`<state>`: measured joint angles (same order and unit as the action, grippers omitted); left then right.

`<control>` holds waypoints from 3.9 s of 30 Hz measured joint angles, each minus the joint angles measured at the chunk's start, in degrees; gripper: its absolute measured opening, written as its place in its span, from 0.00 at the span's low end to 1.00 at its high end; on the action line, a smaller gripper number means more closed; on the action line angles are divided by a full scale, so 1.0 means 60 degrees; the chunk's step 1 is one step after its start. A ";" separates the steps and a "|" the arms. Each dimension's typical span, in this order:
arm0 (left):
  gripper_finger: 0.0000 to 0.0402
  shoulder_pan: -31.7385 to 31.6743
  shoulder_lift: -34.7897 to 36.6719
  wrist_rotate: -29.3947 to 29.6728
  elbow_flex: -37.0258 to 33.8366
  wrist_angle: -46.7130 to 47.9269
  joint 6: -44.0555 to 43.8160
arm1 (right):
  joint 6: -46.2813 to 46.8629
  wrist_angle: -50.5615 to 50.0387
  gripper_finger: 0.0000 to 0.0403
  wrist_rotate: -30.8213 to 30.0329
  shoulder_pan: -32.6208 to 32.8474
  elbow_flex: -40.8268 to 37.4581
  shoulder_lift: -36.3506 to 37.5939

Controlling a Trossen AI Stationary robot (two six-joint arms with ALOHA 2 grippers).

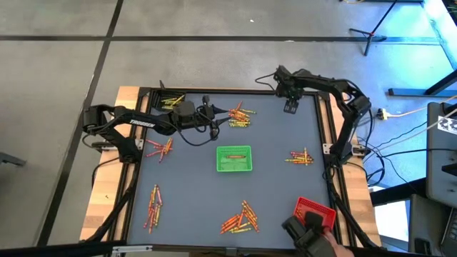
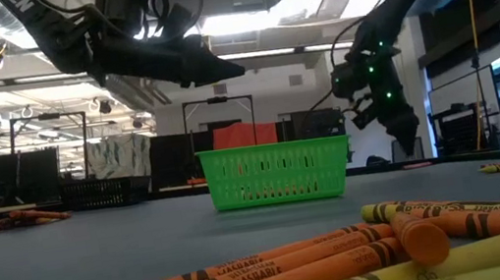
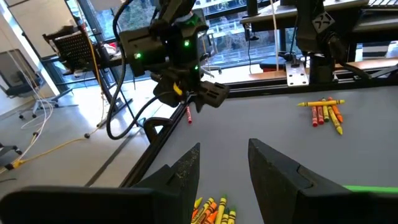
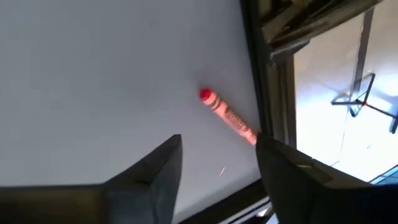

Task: Sort crayons
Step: Put the red crayon into the green bin

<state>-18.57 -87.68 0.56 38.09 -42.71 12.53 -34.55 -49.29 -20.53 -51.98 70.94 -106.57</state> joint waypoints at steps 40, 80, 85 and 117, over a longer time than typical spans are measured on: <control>0.30 0.0000 0.0004 0.0000 0.0000 0.0038 0.0004 | -0.2398 0.0921 0.03 -0.0756 -0.0031 0.0009 -0.1282; 0.30 0.0000 0.0007 -0.0004 0.0004 0.0158 -0.0051 | 0.2290 -0.3344 0.31 0.1781 0.1611 -0.0924 0.1659; 0.30 0.0004 0.0007 -0.0004 0.0004 0.0137 -0.0055 | 0.2672 -0.3905 0.52 0.1757 0.2172 -0.1739 0.1658; 0.30 0.0004 0.0007 -0.0005 0.0004 0.0104 -0.0058 | 0.0749 -0.0694 0.40 0.1191 0.1709 -0.3031 0.1658</control>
<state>-18.55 -87.64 0.53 38.11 -42.09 12.19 -30.06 -53.46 -13.38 -41.72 52.75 -96.62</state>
